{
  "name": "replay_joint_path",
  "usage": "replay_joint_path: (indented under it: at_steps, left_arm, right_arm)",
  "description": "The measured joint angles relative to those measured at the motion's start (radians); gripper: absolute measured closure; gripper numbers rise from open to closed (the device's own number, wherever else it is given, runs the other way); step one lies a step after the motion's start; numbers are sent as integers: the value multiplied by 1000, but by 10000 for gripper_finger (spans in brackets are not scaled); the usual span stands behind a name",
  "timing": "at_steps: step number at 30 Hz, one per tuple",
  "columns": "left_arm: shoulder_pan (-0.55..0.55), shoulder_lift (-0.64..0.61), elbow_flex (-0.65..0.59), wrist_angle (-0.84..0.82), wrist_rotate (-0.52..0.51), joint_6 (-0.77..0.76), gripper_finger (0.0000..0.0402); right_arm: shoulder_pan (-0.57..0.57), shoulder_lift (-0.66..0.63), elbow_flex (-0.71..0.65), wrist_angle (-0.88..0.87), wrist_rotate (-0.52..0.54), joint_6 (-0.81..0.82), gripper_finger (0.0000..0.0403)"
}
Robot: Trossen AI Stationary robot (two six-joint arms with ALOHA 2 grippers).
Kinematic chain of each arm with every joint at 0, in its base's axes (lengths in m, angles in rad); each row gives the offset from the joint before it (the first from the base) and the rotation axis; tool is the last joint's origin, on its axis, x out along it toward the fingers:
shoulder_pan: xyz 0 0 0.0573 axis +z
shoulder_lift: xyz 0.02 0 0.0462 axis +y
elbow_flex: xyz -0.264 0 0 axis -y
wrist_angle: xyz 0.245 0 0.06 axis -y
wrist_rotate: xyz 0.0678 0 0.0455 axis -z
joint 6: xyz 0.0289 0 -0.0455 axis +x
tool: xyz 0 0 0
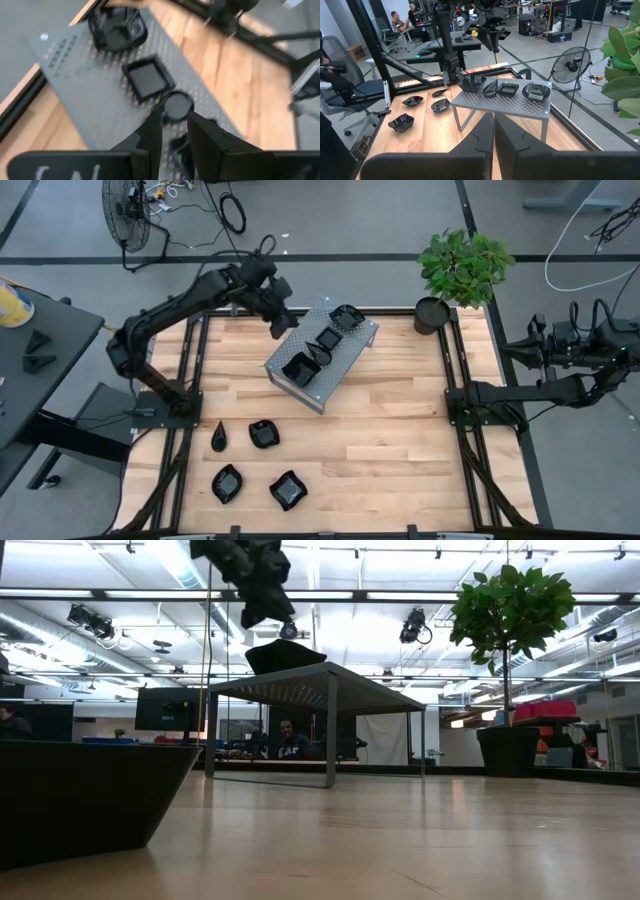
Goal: Pick & Place Mini shaped plates
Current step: Stack the black leaf shaped plate on top of the black leaf shaped plate on the shelf
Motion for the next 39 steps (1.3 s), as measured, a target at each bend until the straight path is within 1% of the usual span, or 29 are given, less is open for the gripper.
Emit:
replay_joint_path:
  at_steps: [4,7,23,28,34,39]
  left_arm:
    - [-29,-15,0,-59,-73,38,305]
    - [-52,-16,0,-82,-102,65,305]
    - [-165,-15,0,-168,-115,78,305]
    - [-231,-28,0,-164,-119,71,305]
    - [-330,-50,1,-182,-160,58,305]
    - [-382,-50,0,-188,-176,48,305]
  right_arm:
    - [0,0,0,0,0,0,383]
    - [0,0,0,0,0,0,383]
    - [0,0,0,0,0,0,383]
    - [0,0,0,0,0,0,383]
    - [0,0,0,0,0,0,383]
    - [0,0,0,0,0,0,383]
